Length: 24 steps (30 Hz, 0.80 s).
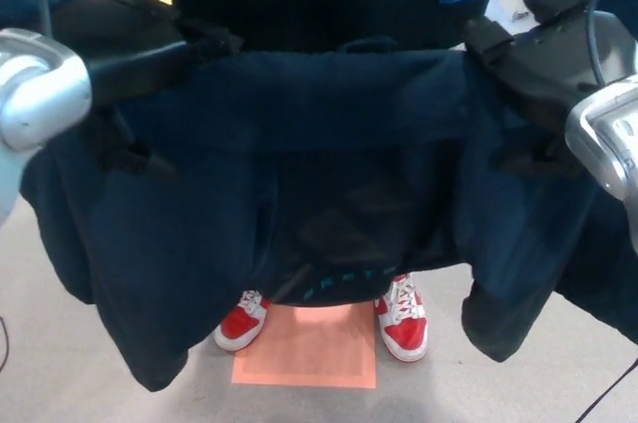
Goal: A person hands a coat to the robot and the robot grabs it with both hands and holds it while the person wears the coat.
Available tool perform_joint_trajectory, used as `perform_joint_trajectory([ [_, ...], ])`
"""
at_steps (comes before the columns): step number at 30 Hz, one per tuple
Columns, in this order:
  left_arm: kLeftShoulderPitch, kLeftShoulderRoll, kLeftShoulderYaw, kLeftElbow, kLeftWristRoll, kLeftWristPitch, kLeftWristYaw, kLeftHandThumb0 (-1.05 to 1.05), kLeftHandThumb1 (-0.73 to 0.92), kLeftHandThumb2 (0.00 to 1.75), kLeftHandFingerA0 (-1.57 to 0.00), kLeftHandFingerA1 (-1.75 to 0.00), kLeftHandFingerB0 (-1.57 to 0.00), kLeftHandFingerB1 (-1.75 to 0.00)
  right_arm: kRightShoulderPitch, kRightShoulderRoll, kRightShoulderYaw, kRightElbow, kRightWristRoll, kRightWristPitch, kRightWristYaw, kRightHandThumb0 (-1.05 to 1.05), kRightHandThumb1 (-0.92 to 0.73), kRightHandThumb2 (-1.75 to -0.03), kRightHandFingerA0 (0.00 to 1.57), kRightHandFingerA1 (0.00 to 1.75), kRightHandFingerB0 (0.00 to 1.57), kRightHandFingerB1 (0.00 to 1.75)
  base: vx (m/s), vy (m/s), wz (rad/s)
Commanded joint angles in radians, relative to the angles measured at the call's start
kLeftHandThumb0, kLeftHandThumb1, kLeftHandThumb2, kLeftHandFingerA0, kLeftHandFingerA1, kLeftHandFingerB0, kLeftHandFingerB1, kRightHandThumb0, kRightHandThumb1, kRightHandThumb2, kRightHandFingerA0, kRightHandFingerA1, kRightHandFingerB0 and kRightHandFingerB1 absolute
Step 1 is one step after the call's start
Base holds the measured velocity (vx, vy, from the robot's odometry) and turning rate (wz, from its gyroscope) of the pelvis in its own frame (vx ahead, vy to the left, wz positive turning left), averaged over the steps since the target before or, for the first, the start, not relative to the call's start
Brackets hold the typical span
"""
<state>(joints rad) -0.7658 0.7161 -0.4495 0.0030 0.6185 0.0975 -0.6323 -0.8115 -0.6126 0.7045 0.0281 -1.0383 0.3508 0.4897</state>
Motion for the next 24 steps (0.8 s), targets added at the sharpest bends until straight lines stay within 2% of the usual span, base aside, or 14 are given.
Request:
perform_joint_trajectory([
  [1,0.059,-0.012,-0.001,0.053,0.103,0.025,0.074,-0.71,0.41,0.85,-0.03,-0.24,-0.03,-0.23,0.040,0.025,-0.049,0.083,-0.050,0.021,-0.034,-0.96,-0.74,-0.63,0.00,0.14,0.00,0.00,0.00,0.000,0.00],
  [3,0.066,-0.015,0.000,0.058,0.127,0.021,0.103,-0.85,0.52,0.61,-0.02,-0.25,-0.03,-0.25,0.037,0.045,-0.065,0.101,-0.047,0.014,-0.049,-0.91,-0.57,-1.00,0.00,0.14,0.00,0.04,0.00,0.000,0.00],
  [4,0.067,-0.019,-0.001,0.060,0.138,0.022,0.114,-0.85,0.52,0.61,-0.02,-0.25,-0.03,-0.25,0.038,0.052,-0.073,0.107,-0.046,0.012,-0.056,-0.91,-0.57,-1.00,0.00,0.14,0.00,0.04,0.00,0.000,0.00],
  [5,0.072,-0.020,-0.009,0.063,0.165,0.016,0.141,-0.88,0.51,0.64,-0.04,-0.24,-0.04,-0.23,0.038,0.057,-0.080,0.107,-0.051,0.013,-0.050,-0.94,-0.73,-0.62,0.00,0.14,0.00,0.00,0.00,0.000,0.00],
  [6,0.078,-0.026,-0.016,0.061,0.206,0.022,0.184,-0.77,0.45,0.89,-0.05,-0.23,-0.04,-0.16,0.036,0.056,-0.081,0.111,-0.065,0.005,-0.060,-0.92,-0.59,-0.96,0.02,0.17,0.00,0.01,0.00,0.000,0.00],
  [9,0.089,-0.048,-0.028,0.060,0.279,0.056,0.252,-0.79,0.48,0.89,-0.10,-0.25,0.00,-0.11,0.042,0.061,-0.086,0.125,-0.083,0.003,-0.092,-0.96,-0.62,-1.01,0.02,0.16,0.00,0.00,0.00,0.000,0.00],
  [10,0.099,-0.065,-0.025,0.061,0.297,0.073,0.286,-0.79,0.47,0.86,-0.10,-0.33,0.00,-0.12,0.045,0.063,-0.086,0.134,-0.090,0.003,-0.106,-0.95,-0.62,-1.00,0.12,0.25,0.00,0.00,0.00,0.000,0.00],
  [11,0.105,-0.069,-0.026,0.063,0.308,0.075,0.307,-0.75,0.50,0.86,-0.26,-0.50,0.00,-0.14,0.045,0.066,-0.088,0.146,-0.087,-0.005,-0.128,-0.97,-0.63,-0.96,0.60,0.70,0.08,0.23,0.00,0.000,0.00],
  [12,0.112,-0.075,-0.025,0.068,0.325,0.074,0.334,-0.75,0.50,0.86,-0.26,-0.50,0.00,-0.14,0.046,0.071,-0.092,0.164,-0.083,-0.018,-0.161,-0.97,-0.63,-0.96,0.60,0.70,0.08,0.23,0.00,0.000,0.00],
  [13,0.128,-0.083,-0.008,0.069,0.310,0.053,0.379,-0.63,0.65,0.59,-0.89,-0.88,-0.02,-0.24,0.058,0.077,-0.113,0.175,-0.057,-0.045,-0.229,-0.87,-0.59,-0.90,1.03,1.02,0.20,0.41,0.00,0.000,0.00],
  [14,0.140,-0.087,0.001,0.080,0.316,0.024,0.457,-0.31,0.73,0.63,-1.06,-1.33,-0.26,-0.31,0.065,0.074,-0.126,0.205,-0.047,-0.091,-0.340,-0.31,-0.66,-0.61,1.14,1.30,0.45,0.40,0.00,0.000,0.00],
  [18,0.145,-0.095,0.025,0.139,0.294,-0.060,0.614,-0.12,0.64,0.59,-0.90,-1.59,-0.36,-0.35,0.059,0.053,-0.151,0.306,-0.011,-0.234,-0.560,-0.15,-0.61,-0.60,0.99,1.45,0.46,0.42,0.00,0.000,0.00],
  [21,0.128,-0.107,0.044,0.217,0.269,-0.159,0.785,-0.18,0.61,0.57,-0.76,-1.65,-0.78,-0.66,0.034,0.025,-0.173,0.372,0.031,-0.329,-0.602,-0.16,-0.55,-0.58,0.87,1.48,0.45,0.43,0.00,0.000,0.00],
  [24,0.116,-0.142,0.079,0.296,0.227,-0.203,0.893,-0.29,0.50,0.80,-1.08,-1.40,-0.70,-1.04,0.026,0.035,-0.228,0.445,0.122,-0.443,-0.672,-0.17,-0.60,-0.60,0.74,1.42,0.59,0.58,0.00,0.000,0.00],
])
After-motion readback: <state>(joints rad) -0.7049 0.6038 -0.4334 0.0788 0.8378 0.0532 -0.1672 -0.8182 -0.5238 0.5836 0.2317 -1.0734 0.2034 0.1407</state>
